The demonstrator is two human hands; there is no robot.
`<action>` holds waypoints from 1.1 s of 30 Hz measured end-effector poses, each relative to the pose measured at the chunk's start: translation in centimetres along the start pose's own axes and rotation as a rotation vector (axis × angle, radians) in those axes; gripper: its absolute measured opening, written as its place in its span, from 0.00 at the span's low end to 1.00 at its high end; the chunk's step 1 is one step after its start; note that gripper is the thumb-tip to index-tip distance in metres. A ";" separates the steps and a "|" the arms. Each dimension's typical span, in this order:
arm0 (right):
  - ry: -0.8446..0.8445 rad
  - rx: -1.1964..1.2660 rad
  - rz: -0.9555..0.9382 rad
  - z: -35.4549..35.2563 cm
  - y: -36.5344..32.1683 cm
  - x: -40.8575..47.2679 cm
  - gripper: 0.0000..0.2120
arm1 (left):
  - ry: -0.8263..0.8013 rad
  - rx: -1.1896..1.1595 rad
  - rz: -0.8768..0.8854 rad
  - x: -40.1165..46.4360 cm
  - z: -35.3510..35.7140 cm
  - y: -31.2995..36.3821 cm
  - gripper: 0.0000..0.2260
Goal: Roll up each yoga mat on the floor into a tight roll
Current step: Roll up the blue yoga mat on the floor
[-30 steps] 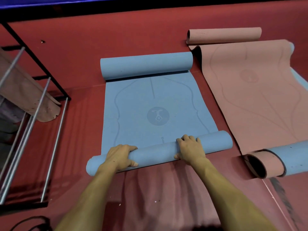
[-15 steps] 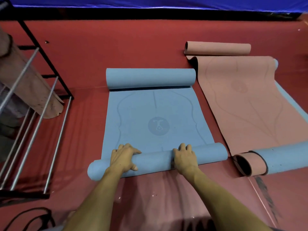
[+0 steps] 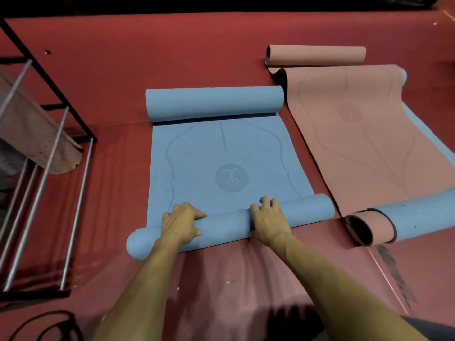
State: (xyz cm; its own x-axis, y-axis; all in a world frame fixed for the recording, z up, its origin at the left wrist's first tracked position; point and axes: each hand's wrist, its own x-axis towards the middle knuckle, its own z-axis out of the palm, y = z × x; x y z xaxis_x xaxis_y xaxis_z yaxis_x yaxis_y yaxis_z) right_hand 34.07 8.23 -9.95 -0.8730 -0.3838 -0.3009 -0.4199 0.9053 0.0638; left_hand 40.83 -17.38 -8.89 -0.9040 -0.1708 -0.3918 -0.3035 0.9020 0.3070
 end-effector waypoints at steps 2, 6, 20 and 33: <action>0.055 -0.045 0.002 0.2 0.0 0.2 0.22 | 0.044 -0.011 -0.011 -0.2 0.2 0.3 0.27; 0.034 -0.042 -0.050 -0.4 -0.1 1.3 0.20 | 0.110 -0.041 -0.033 -0.3 0.3 0.4 0.21; 0.065 0.022 0.011 -0.5 -0.3 2.8 0.17 | -0.006 0.145 -0.034 0.5 -0.2 2.4 0.34; -0.087 -0.021 -0.047 -2.4 -1.0 3.2 0.21 | 0.149 0.093 -0.086 0.7 1.9 2.8 0.23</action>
State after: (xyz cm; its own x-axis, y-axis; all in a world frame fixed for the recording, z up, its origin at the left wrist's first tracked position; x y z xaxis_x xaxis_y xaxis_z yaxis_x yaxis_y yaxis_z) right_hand 31.13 5.65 -8.65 -0.8278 -0.4075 -0.3855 -0.4657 0.8824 0.0671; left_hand 39.95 -14.17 -9.92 -0.9124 -0.2997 -0.2788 -0.3591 0.9129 0.1940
